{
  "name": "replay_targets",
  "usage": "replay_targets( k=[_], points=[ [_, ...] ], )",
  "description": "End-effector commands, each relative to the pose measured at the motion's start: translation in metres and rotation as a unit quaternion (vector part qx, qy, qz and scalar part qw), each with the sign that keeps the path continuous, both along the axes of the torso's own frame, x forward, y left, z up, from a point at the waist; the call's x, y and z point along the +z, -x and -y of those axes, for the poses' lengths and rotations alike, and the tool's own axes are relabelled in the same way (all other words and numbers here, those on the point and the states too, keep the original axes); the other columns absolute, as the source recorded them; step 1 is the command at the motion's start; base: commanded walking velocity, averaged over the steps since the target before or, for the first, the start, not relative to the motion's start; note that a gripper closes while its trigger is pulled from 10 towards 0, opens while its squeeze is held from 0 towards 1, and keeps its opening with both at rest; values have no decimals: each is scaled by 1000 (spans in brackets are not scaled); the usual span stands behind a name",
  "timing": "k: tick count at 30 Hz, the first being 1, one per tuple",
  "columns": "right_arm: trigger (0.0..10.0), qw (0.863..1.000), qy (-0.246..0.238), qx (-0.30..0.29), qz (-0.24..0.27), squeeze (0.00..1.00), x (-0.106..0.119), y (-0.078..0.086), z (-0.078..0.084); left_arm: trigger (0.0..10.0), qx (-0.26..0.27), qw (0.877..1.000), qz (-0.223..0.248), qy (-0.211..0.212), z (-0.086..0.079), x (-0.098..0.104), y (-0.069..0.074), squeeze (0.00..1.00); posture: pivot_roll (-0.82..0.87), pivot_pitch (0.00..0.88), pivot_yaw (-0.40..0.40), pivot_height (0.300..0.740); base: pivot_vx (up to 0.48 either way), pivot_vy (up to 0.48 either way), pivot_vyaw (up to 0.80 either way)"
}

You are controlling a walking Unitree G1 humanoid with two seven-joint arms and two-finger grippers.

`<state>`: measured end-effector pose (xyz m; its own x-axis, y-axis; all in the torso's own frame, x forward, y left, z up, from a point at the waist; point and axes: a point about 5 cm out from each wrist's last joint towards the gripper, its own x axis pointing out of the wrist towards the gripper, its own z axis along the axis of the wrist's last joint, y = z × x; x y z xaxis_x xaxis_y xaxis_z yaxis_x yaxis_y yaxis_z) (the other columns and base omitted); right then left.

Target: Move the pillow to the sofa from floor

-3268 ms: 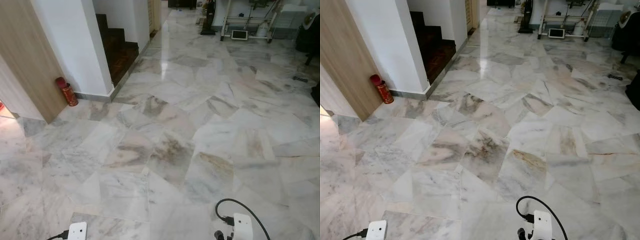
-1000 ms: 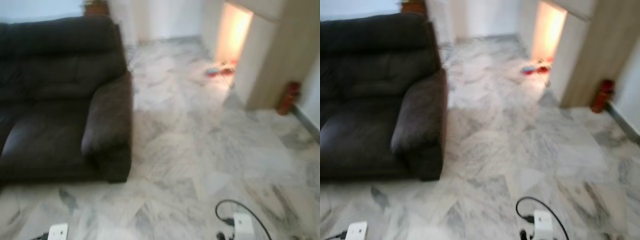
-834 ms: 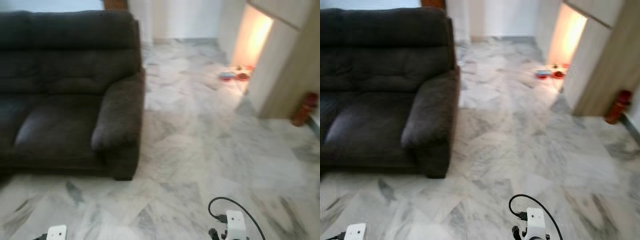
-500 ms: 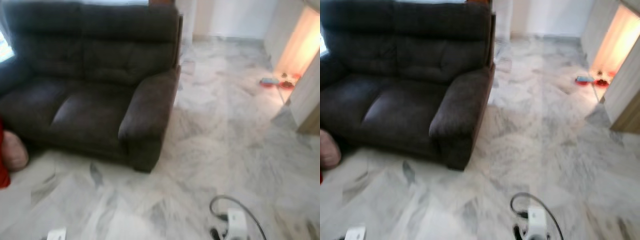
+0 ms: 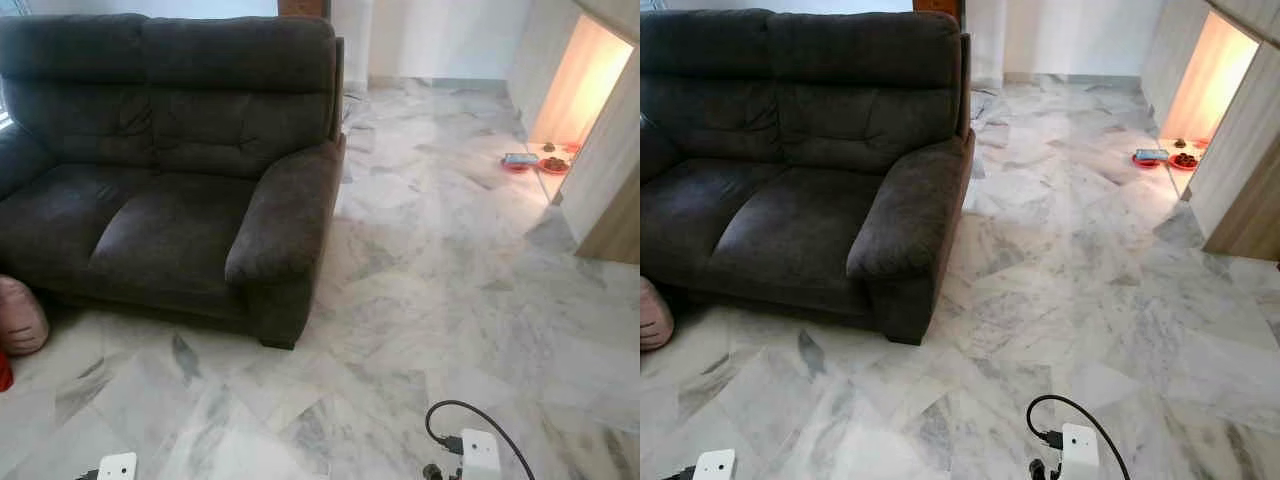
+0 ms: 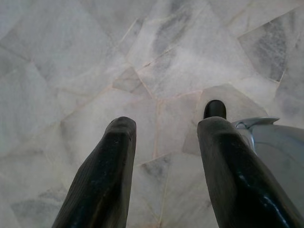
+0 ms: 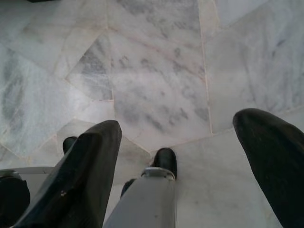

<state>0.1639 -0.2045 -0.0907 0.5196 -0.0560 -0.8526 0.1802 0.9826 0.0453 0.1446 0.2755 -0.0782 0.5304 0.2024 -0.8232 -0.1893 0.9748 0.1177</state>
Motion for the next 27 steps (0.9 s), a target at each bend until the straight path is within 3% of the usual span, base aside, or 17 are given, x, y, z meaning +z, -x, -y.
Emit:
replay_targets(
  k=[1, 27],
  points=[
    [10000, 1000, -3, -2, 6, 0, 1, -3, -2, 10000, -7, 1000, -10, -7, -3, 0, 2, 0, -26, 0, 30, 740, 0, 285, 0],
    [10000, 1000, 3, -5, 13, 0, 3, -6, 0, 10000, 2, 1000, -8, -2, -2, 0, 1, 0, -22, 0, 17, 740, 0, 394, 0]
  ],
)
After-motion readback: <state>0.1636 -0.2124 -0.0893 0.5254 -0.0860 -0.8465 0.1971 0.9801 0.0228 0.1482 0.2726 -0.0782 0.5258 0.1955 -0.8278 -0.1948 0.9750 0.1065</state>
